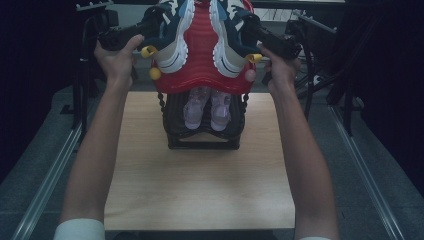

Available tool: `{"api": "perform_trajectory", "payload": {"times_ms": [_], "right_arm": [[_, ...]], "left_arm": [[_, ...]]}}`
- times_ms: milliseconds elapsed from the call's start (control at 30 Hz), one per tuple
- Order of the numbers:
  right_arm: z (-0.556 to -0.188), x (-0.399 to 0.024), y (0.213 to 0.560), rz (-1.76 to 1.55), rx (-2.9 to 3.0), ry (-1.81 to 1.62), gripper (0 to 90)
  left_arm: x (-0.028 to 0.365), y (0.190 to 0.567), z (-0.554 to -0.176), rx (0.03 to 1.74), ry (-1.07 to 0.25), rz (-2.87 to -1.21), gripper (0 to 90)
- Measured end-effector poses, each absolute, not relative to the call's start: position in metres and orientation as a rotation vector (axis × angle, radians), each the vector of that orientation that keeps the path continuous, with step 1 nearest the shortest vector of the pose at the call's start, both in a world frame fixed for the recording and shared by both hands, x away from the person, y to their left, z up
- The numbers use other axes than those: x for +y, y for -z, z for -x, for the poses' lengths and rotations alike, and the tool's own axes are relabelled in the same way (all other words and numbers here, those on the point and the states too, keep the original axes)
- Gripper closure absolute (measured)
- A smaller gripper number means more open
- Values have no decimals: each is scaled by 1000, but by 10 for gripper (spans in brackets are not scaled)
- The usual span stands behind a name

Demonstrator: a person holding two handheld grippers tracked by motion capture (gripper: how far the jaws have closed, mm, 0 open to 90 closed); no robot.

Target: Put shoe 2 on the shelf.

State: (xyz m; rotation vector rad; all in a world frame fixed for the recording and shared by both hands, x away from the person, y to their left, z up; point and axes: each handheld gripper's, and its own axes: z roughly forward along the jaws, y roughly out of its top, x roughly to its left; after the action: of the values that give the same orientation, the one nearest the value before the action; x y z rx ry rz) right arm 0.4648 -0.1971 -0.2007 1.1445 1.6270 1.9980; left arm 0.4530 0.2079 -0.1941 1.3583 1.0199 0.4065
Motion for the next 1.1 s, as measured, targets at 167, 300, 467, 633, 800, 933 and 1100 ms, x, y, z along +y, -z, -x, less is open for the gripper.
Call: {"api": "perform_trajectory", "payload": {"times_ms": [167, 300, 467, 633, 800, 933, 1100], "right_arm": [[-470, -192, 205, -1156, 1624, -1963, 730], [-470, -188, 206, -1149, 1618, -1935, 730], [-469, -182, 207, -1130, 1605, -1907, 730], [-468, -176, 208, -1133, 1613, -1837, 727], [-467, -172, 207, -1117, 1619, -1810, 724], [-465, -167, 205, -1090, 1631, -1768, 712], [-463, -160, 204, -1070, 1631, -1732, 686]], "left_arm": [[205, 197, -456, 1025, -413, -1363, 714], [200, 199, -458, 1029, -415, -1369, 714], [198, 200, -459, 1033, -428, -1374, 714], [193, 202, -460, 1033, -437, -1374, 713], [187, 205, -462, 1034, -453, -1392, 713], [180, 205, -463, 1028, -466, -1408, 712], [175, 207, -463, 1035, -492, -1419, 704]]}}
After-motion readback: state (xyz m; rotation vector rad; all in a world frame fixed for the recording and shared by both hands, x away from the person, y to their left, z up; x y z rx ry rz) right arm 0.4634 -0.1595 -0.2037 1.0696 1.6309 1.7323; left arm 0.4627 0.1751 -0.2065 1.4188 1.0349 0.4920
